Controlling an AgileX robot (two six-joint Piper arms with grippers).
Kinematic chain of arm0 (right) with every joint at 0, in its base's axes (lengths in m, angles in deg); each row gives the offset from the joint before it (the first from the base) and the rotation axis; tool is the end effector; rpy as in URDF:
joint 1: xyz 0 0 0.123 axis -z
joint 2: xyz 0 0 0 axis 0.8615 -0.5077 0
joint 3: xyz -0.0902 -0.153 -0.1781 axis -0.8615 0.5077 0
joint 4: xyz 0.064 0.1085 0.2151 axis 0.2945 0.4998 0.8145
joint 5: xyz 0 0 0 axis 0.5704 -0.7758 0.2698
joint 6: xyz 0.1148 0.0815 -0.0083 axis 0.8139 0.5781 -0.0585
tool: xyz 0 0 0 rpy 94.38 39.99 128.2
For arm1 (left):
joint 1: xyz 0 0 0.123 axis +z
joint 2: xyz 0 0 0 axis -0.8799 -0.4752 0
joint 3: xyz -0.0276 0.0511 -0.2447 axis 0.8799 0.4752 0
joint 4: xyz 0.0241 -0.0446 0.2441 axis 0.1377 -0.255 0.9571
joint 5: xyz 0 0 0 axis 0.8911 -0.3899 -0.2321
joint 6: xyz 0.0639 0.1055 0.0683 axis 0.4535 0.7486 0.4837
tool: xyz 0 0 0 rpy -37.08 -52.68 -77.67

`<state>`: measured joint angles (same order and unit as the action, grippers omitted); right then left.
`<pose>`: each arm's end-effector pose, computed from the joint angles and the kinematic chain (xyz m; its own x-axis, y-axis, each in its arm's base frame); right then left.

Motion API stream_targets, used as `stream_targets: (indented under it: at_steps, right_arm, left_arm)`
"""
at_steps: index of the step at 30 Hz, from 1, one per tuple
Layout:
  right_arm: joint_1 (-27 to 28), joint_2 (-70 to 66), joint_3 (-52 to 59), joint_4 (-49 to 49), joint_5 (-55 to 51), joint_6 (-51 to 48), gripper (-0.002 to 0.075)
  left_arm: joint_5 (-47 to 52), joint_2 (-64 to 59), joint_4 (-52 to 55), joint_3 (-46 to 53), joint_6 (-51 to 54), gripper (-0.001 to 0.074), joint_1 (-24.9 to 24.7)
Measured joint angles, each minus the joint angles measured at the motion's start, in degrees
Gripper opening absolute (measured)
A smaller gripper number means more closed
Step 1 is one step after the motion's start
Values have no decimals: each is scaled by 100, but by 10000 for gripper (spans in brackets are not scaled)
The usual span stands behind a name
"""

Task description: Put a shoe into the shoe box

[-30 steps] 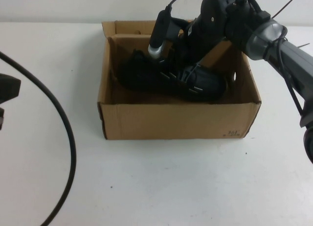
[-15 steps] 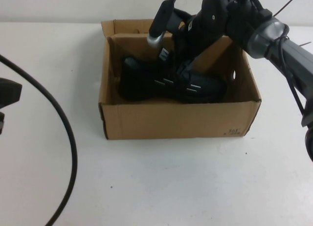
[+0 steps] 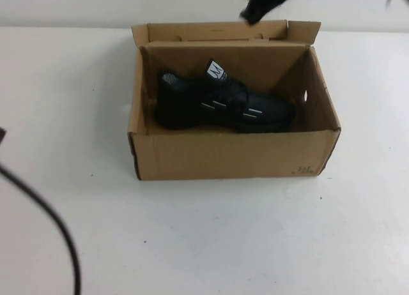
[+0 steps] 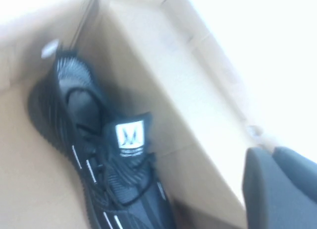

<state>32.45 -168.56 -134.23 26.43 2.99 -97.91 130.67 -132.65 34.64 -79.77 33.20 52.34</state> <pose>0.4244 0.2136 0.3524 -0.2203 -0.7234 -0.6543 -0.6688 0.6003 -0.4385 0.1816 -0.0693 0.3538 -0.3154 0.5823 -0.7493 0.6444 0.7111 0.2814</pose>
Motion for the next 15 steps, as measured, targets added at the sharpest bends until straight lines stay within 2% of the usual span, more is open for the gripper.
stream_targets:
  at_steps: [4,7,11,15]
  right_arm:
    - [93,735,-5,24,-411,430,-8]
    - [119,1336,-18,78,-777,903,-13]
    - [119,2009,-42,324,-1233,1175,-15]
    - [119,2696,251,582,-1345,1217,-15]
  left_arm:
    - [112,509,764,0,-306,-1,-256]
    - [178,861,923,0,-733,-1,-305]
    - [133,1322,699,197,-947,-1,-305]
    - [-327,1909,22,918,-1011,-1,-310]
